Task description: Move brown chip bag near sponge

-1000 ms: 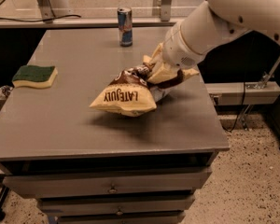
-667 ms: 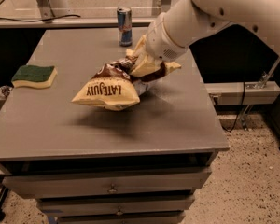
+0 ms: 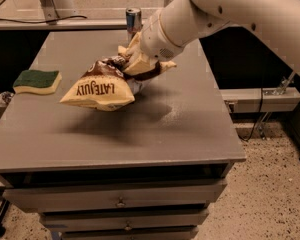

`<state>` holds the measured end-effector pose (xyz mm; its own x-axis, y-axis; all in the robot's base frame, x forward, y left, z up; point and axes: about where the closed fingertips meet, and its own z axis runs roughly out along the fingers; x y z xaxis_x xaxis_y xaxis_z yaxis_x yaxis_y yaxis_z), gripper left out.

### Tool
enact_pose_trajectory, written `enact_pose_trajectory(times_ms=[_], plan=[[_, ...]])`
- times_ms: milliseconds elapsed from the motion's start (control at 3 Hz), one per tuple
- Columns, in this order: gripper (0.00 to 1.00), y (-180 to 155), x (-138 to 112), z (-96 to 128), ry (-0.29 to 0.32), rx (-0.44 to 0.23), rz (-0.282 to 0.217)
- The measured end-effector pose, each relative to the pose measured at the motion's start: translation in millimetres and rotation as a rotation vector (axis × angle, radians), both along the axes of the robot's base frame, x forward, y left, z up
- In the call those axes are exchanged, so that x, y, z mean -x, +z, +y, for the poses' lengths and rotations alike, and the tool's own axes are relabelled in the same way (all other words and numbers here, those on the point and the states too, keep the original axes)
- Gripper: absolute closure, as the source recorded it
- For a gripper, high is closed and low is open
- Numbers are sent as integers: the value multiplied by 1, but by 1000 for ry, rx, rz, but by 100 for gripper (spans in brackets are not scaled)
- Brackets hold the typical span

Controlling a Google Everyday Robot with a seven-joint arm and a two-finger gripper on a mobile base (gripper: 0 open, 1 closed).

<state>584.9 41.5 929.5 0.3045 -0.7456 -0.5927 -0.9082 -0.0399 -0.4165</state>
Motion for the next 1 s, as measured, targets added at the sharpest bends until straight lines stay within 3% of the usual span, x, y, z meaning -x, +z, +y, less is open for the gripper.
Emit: enact_pose_trajectory(times_ms=[333,1000], plan=[[100,1,-2,-4,-1,-13,-30],[100,8,-56,19,115,-98,-202]])
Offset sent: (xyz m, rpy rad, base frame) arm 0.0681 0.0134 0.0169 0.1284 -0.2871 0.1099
